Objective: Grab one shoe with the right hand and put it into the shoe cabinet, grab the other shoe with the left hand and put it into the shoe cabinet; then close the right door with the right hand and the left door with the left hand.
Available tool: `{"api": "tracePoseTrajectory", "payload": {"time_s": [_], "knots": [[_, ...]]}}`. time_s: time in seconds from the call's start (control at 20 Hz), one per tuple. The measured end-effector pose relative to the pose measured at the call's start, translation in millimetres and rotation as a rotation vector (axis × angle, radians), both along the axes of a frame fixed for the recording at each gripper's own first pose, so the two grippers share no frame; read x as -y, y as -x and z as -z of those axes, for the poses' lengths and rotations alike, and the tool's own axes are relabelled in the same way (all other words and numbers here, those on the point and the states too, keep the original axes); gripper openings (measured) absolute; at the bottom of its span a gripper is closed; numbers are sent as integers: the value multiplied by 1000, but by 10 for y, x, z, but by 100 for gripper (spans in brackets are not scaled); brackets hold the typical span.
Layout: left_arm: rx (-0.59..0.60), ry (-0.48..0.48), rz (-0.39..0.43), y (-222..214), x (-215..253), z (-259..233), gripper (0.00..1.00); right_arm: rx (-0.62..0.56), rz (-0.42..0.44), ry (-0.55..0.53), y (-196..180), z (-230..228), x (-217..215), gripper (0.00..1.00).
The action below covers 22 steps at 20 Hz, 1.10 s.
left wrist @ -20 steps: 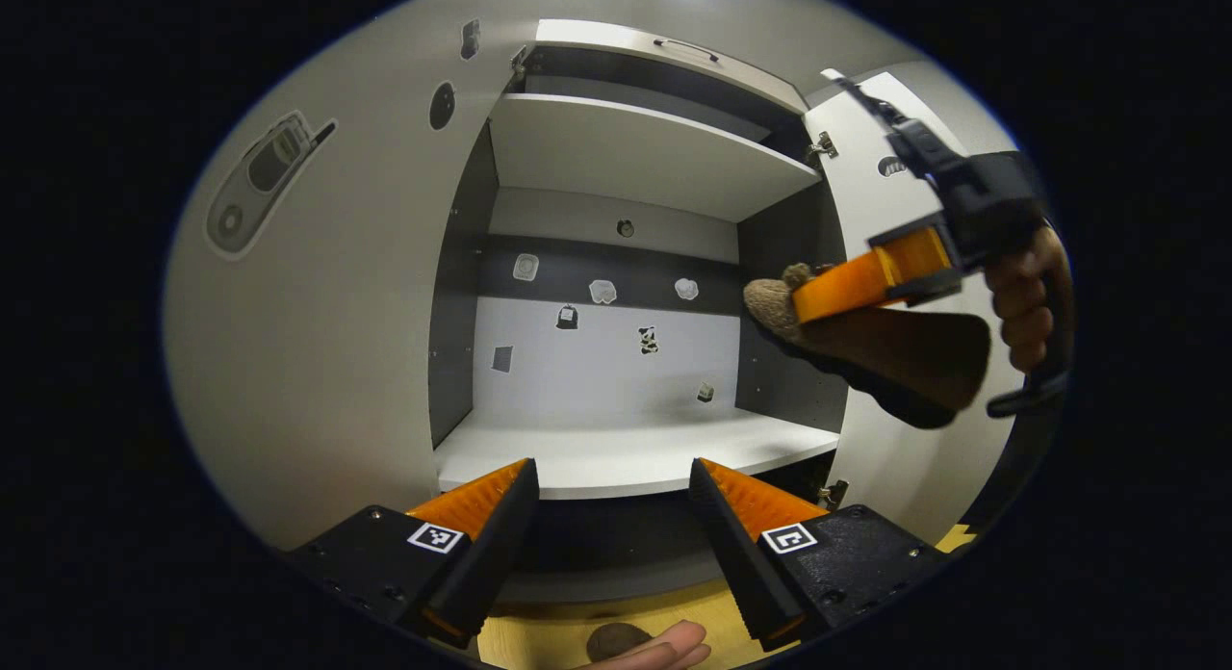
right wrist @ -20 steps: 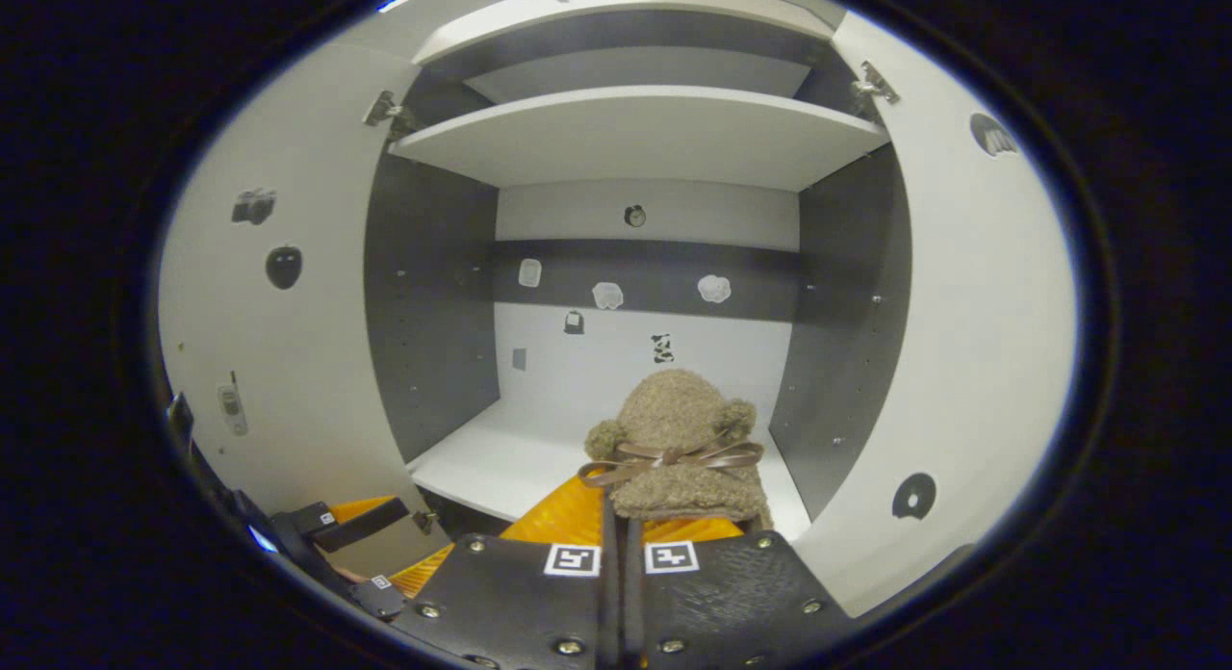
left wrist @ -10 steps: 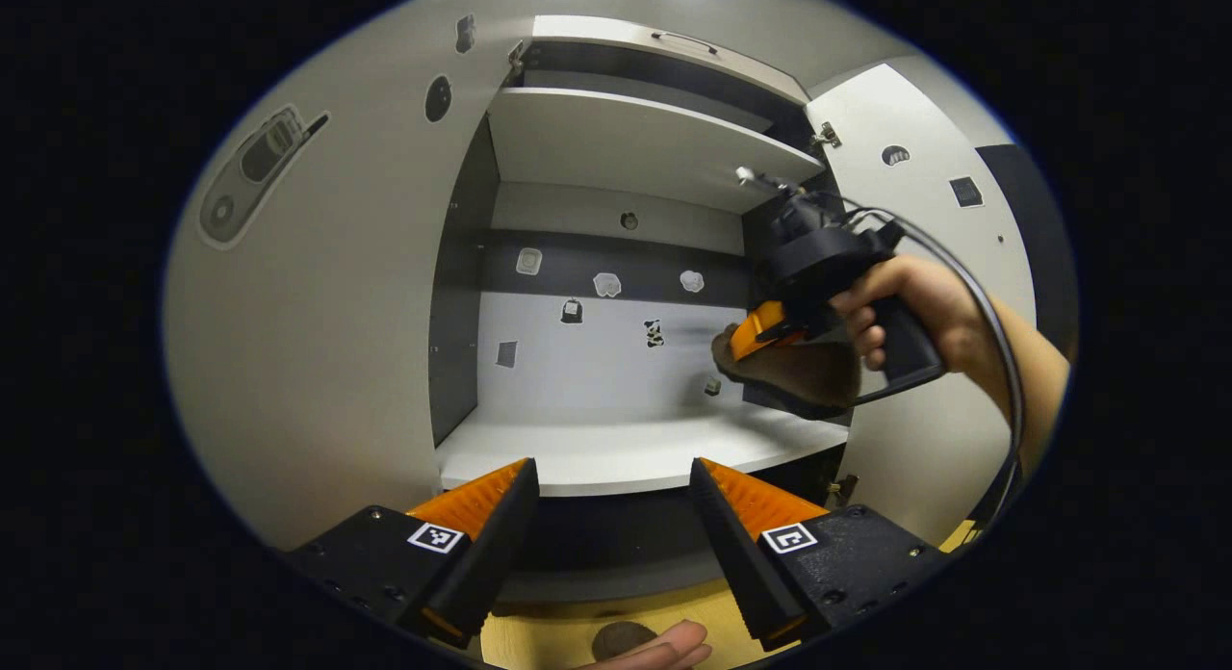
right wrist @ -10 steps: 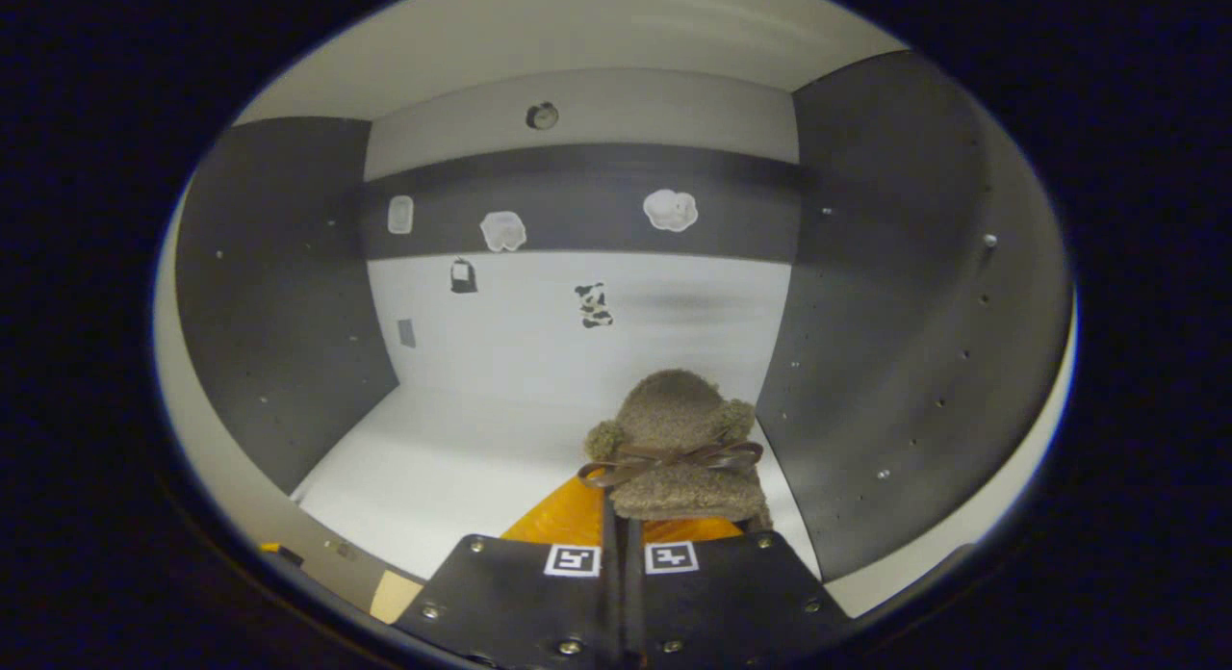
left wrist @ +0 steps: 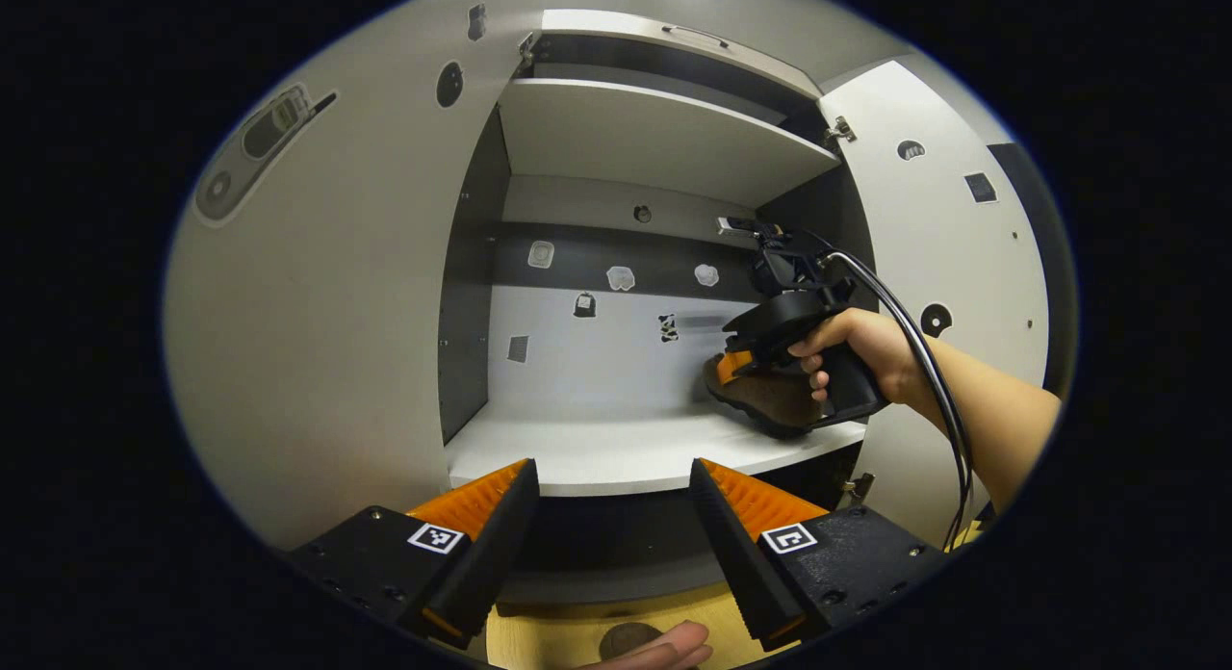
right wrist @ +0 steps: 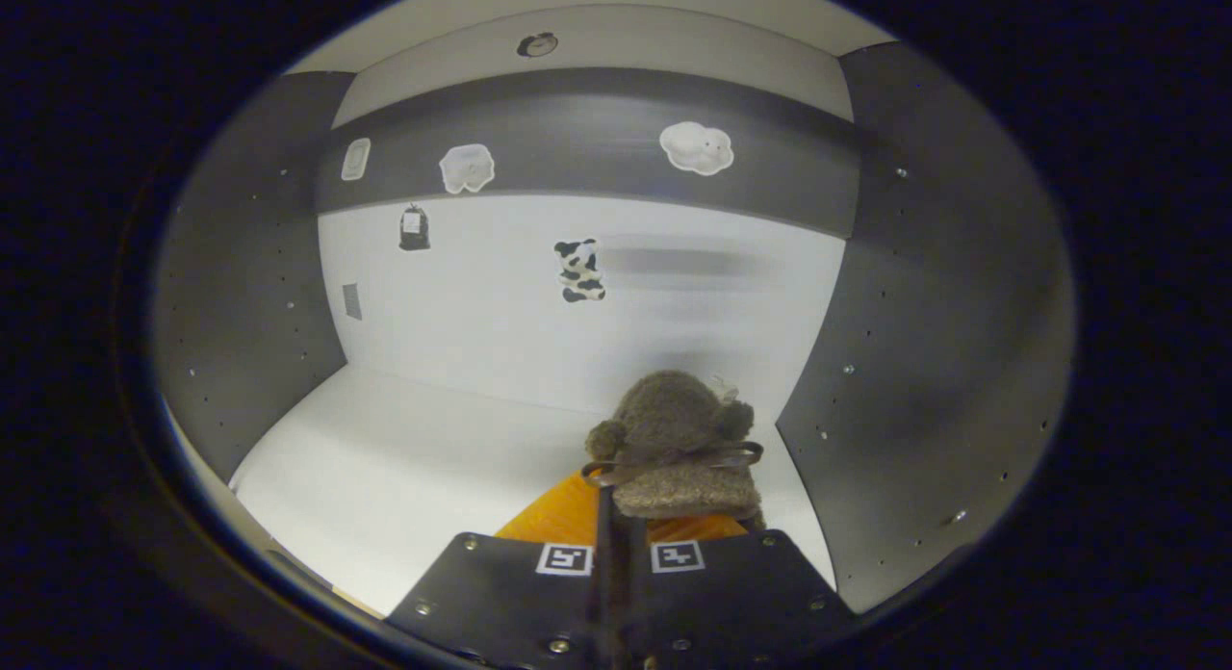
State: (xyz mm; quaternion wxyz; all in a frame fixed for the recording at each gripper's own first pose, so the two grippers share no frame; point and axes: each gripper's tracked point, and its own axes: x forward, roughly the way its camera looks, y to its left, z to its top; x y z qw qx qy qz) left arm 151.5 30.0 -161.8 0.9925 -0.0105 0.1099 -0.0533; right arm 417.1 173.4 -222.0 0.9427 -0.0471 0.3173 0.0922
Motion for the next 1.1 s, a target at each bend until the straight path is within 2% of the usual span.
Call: {"api": "tracePoseTrajectory", "payload": {"time_s": [0.15,0.35,0.45,0.5,0.6,0.65,0.7,0.8,0.9,1.1], "knots": [[-20,2,-11,-12,-2,62,96,-18,-7,28,37,58,19,13],[-34,9,-8,-25,40,100,97,-26,-28,11,224,-92,15,31],[-35,30,8,-21,108,108,97,-15,-59,-5,351,-170,-23,47],[-42,38,15,-2,130,130,96,0,-66,-1,418,-234,-4,66],[-53,45,15,11,155,148,96,78,-64,16,513,-465,79,87],[-56,47,16,16,174,155,97,129,-66,13,562,-603,100,90],[-67,50,20,32,195,177,97,184,-41,1,621,-766,169,100],[-88,57,37,70,257,213,97,271,0,-52,833,-1069,271,99],[-95,46,37,103,243,225,97,359,0,-110,1195,-1333,342,97],[-121,61,-43,145,144,266,96,468,31,-157,1903,-1564,548,97]]}}
